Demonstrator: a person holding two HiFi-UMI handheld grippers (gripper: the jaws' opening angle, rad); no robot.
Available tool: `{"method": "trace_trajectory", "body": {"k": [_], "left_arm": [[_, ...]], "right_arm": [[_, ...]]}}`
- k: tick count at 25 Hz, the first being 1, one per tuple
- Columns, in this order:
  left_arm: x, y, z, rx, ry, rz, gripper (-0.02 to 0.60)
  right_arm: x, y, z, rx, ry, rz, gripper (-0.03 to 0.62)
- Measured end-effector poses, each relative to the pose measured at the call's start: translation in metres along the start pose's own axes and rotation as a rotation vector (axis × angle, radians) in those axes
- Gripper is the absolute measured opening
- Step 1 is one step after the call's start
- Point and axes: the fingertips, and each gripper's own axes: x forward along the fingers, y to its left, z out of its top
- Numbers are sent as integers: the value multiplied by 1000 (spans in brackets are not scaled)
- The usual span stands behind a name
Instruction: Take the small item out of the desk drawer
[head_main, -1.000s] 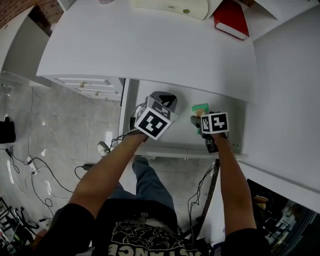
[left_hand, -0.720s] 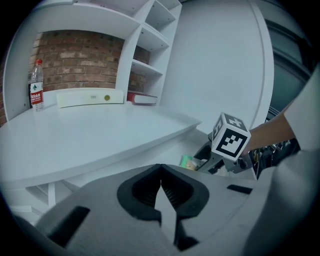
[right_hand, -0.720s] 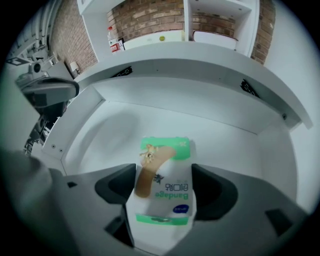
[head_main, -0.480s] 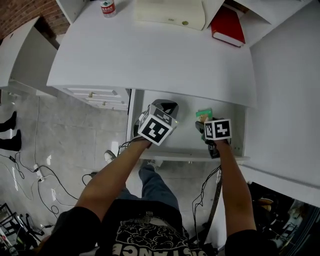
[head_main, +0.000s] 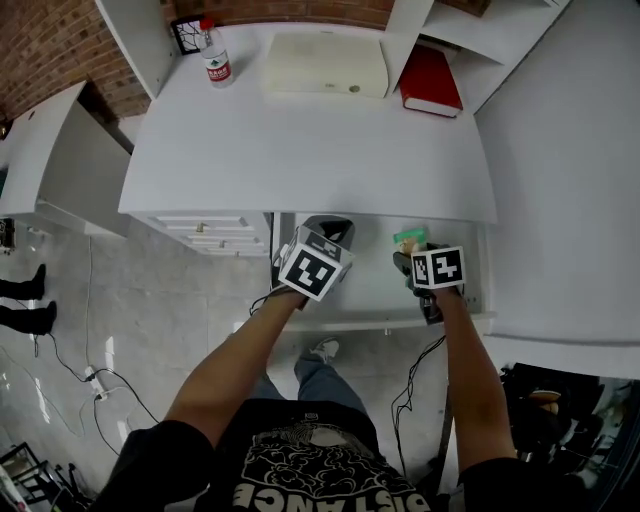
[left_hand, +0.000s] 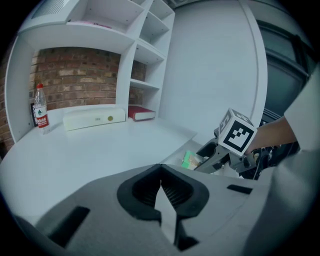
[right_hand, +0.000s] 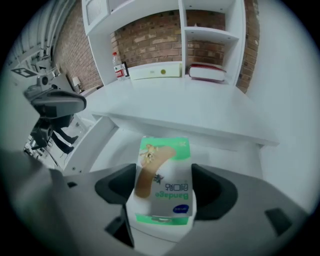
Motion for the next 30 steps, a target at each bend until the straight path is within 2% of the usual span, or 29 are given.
{"method": "trace_trajectory", "body": {"k": [10,19,30], "left_arm": [[-53,9,64,91,-78,12,5],[-97,28,109,166,-157,19,5],[-142,49,131,225,-228,21,5]], "right_arm": [[-68,17,58,21,-173,-57,348],[-135,38,113,44,-378,-134,348],[-219,97,167,74,-694,-186,348]]}}
